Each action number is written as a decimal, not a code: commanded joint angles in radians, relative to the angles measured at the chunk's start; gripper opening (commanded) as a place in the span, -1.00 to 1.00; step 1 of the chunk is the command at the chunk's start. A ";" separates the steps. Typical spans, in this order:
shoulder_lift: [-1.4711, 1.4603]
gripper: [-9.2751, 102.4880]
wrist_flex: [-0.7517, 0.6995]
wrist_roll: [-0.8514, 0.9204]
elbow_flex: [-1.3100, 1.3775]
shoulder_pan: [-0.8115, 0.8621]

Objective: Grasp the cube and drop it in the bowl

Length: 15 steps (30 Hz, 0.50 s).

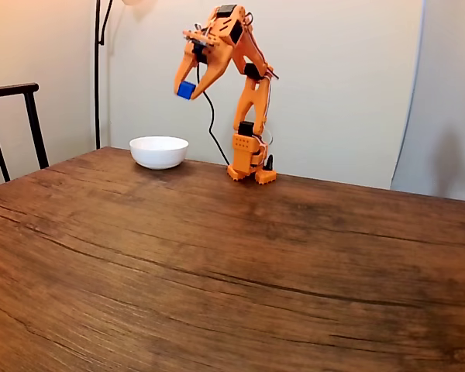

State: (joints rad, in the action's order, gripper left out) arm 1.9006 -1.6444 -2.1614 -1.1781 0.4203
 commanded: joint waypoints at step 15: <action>0.402 -0.78 -0.100 -0.038 -0.327 0.410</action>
State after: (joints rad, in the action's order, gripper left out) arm 2.2365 -1.6997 -2.2043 -1.4496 0.7655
